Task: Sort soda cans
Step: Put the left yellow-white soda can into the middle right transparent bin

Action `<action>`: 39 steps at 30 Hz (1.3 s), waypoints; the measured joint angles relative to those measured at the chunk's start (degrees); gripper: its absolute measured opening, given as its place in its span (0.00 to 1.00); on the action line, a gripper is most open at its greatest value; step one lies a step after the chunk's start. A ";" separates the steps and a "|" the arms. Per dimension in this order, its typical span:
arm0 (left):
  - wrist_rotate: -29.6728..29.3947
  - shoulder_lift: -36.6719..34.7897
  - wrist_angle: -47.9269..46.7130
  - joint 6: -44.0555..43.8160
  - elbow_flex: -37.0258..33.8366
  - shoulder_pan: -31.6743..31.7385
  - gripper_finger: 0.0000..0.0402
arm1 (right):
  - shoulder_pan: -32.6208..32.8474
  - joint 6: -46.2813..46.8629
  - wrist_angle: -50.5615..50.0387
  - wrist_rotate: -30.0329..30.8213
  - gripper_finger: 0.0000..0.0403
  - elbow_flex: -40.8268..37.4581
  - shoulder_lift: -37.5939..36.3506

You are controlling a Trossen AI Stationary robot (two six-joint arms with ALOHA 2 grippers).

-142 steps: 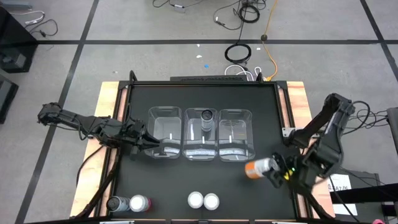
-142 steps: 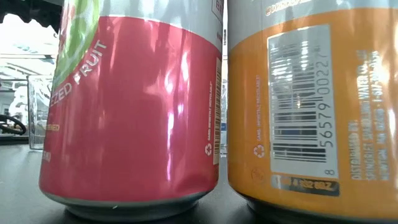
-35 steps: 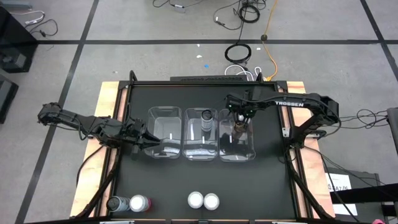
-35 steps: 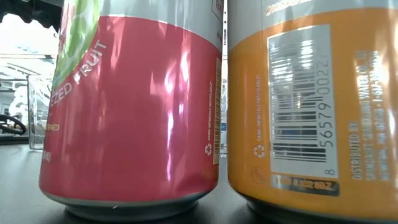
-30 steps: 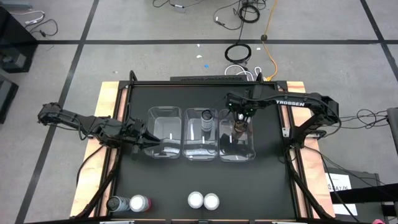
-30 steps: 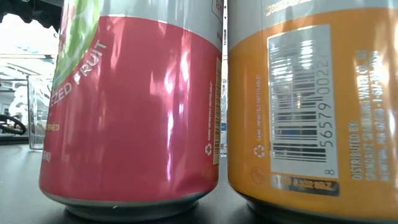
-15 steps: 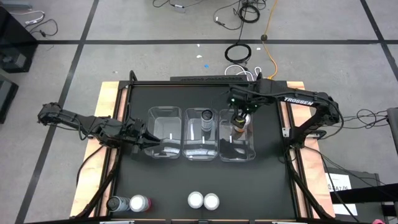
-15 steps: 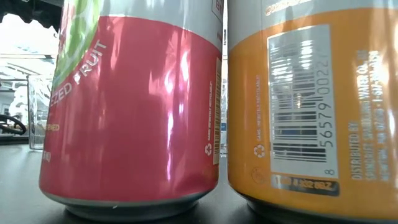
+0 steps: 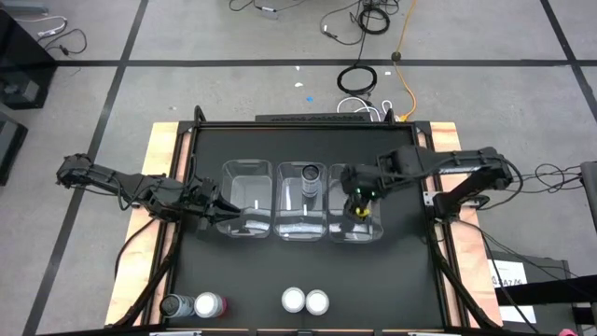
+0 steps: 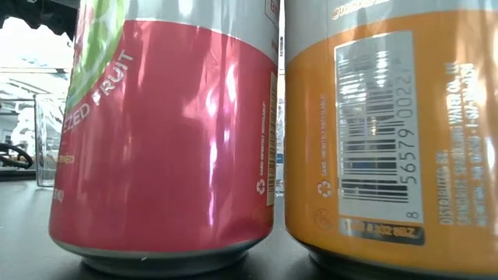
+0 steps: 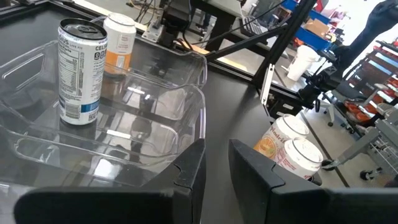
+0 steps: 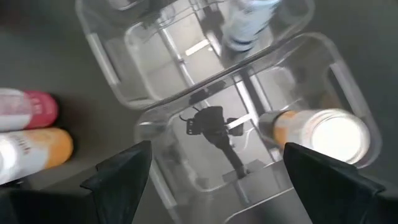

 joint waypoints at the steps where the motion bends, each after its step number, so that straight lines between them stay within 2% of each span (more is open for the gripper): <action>1: 0.02 0.02 0.00 0.00 0.00 -0.01 0.20 | 1.09 1.35 0.04 0.00 0.89 0.00 0.00; 13: 0.01 0.01 0.02 0.02 0.00 0.00 0.20 | 12.34 17.50 0.12 0.32 0.89 0.00 0.00; 23: 0.02 0.02 0.01 0.12 0.00 0.00 0.20 | 20.12 29.61 1.42 6.17 0.89 0.00 0.00; 28: 0.02 0.02 0.02 3.18 0.00 0.00 0.20 | 22.71 30.30 3.99 10.21 0.89 0.00 0.00; 36: 0.02 0.02 0.00 3.65 0.00 0.00 0.20 | 23.64 30.51 5.87 10.52 0.89 0.00 0.00; 39: 0.02 0.00 -0.02 6.58 0.00 -0.02 0.20 | 23.56 30.51 6.99 10.53 0.89 -0.02 0.00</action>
